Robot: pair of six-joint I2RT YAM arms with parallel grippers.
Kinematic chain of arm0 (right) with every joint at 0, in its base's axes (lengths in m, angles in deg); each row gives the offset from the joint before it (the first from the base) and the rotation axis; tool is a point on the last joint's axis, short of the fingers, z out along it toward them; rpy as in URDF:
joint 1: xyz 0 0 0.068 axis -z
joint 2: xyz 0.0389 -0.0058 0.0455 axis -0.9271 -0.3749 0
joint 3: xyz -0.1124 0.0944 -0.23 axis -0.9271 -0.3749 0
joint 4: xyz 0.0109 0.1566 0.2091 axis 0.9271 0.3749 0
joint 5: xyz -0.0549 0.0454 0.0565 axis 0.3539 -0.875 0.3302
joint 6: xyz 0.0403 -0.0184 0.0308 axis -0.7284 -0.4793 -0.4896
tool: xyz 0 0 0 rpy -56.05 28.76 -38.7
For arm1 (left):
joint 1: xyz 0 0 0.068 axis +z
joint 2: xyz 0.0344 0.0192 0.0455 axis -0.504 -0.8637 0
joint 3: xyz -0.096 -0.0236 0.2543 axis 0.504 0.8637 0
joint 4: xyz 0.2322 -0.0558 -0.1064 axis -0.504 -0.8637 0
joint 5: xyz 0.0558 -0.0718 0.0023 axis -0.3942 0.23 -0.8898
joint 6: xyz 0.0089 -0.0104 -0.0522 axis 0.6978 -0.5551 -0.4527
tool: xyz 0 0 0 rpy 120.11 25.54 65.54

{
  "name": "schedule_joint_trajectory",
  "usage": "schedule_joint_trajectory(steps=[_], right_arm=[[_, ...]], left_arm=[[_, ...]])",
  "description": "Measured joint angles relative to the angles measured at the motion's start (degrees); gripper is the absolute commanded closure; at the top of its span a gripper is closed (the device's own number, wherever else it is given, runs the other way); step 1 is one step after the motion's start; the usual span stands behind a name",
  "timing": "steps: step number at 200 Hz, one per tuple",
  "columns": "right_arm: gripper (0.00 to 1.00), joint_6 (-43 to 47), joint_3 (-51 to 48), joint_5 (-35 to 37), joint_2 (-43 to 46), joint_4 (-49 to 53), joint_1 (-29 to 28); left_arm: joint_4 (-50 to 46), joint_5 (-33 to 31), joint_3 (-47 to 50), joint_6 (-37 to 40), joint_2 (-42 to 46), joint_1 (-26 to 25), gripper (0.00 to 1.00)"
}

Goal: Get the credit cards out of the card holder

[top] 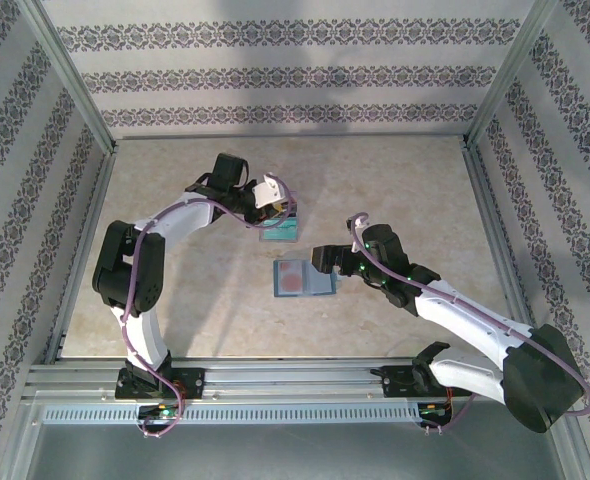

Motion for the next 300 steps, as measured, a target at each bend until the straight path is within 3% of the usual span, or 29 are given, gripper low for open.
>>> schedule_joint_trajectory(steps=[246,280,300], right_arm=[[0.02,-0.02,2.05,0.42,-1.03,0.92,0.0],[0.02,0.0,2.36,0.39,-1.29,1.05,0.0],[0.02,-0.02,2.38,0.39,-1.31,1.05,0.0]], left_arm=[[-12.59,2.29,-13.0,9.46,-11.63,1.66,1.0],[-13.97,2.27,-14.19,9.44,-12.09,1.66,0.82],[-14.49,2.12,-14.78,9.4,-12.09,1.66,0.77]])
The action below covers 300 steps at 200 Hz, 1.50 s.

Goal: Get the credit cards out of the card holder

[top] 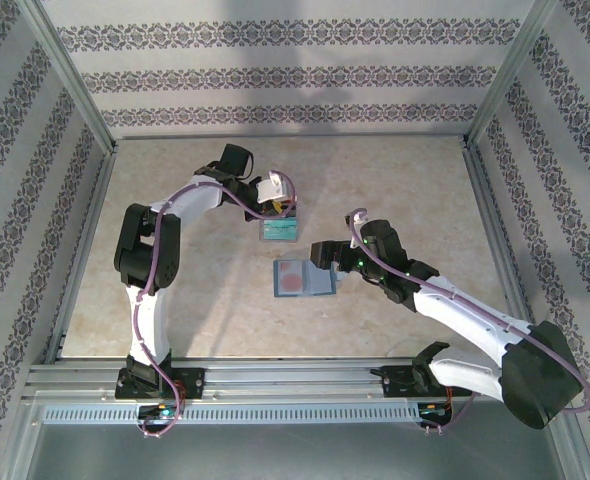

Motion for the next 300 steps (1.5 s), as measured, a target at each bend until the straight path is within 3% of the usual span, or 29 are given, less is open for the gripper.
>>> schedule_joint_trajectory(steps=[68,122,163,212,265,300], right_arm=[[0.02,0.02,0.61,0.02,-0.59,0.26,-0.07],[0.02,-0.02,0.9,1.77,-1.09,0.61,-0.83],[0.02,0.0,2.38,3.98,-3.76,1.73,-3.58],[0.21,0.63,7.34,7.78,-9.86,5.05,-8.24],[0.33,1.73,16.09,14.27,-18.69,12.48,-15.26],[0.36,1.64,21.38,17.49,-25.38,17.53,-19.47]], left_arm=[[-1.64,-0.02,1.07,-0.2,2.47,0.0,0.75],[9.79,-0.24,15.87,-6.27,16.85,0.0,0.73],[20.74,-1.42,26.12,-16.0,24.44,0.0,0.47],[32.06,-6.43,36.83,-30.64,33.05,0.04,0.0],[40.87,-14.56,46.73,-44.83,39.67,0.22,0.01],[41.57,-24.7,50.07,-54.51,42.07,0.22,0.01]])
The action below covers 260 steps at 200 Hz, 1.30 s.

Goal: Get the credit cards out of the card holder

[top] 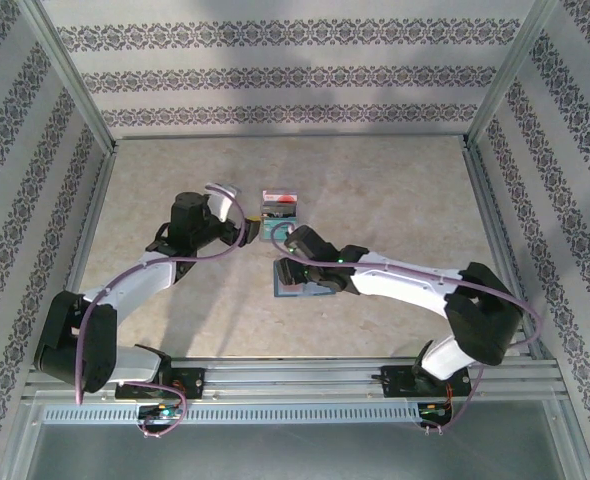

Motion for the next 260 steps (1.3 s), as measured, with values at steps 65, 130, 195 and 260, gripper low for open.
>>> schedule_joint_trajectory(steps=[65,130,195,260], right_arm=[[0.37,-0.57,6.49,2.62,-9.75,7.17,-2.71],[0.36,-1.4,8.0,2.95,-12.92,9.49,-2.71],[0.37,-1.49,9.81,2.93,-16.26,9.86,-2.71],[0.62,-1.95,10.12,2.84,-16.72,9.62,-2.67]], left_arm=[[-2.34,-15.8,2.78,-15.67,3.52,0.66,0.01],[-2.73,-19.96,3.76,-19.96,5.49,0.85,0.01],[-3.02,-20.52,3.76,-20.2,5.49,0.85,0.01],[-3.26,-20.59,3.85,-20.2,5.49,0.85,0.01]])
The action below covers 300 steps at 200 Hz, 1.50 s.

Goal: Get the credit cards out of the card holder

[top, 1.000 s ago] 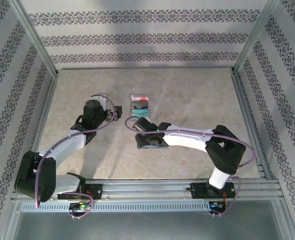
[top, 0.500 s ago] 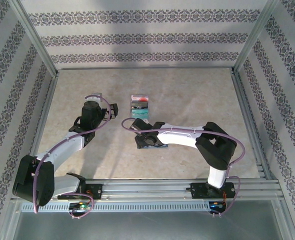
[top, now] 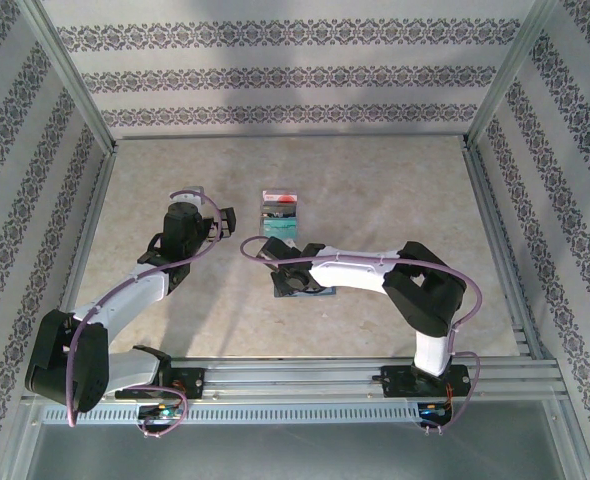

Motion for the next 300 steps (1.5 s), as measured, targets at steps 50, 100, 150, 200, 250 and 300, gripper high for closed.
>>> schedule_joint_trajectory(steps=[50,100,150,200,250,300], right_arm=[[0.81,-0.61,-0.28,0.28,0.24,-0.04,0.37],[0.9,-0.59,-2.08,3.82,4.07,0.44,0.39],[0.79,-1.07,-4.42,7.02,8.87,0.5,1.2],[0.73,-1.68,-8.7,7.23,10.21,-0.02,4.22],[0.68,-3.02,-10.88,6.99,10.32,-0.11,6.73],[0.64,-4.39,-13.55,6.91,14.71,-0.46,9.09]], left_arm=[[-1.14,0.0,0.0,0.04,0.46,0.0,0.01],[-2.43,0.0,0.0,0.07,3.37,0.0,0.01],[-4.02,1.14,0.0,0.98,5.35,0.0,0.01],[-5.75,2.69,0.0,2.71,7.74,-0.02,0.0],[-8.09,2.05,0.0,4.61,10.62,-0.57,0.0],[-9.2,-2.01,0.0,6.29,10.49,-8.22,0.02]])
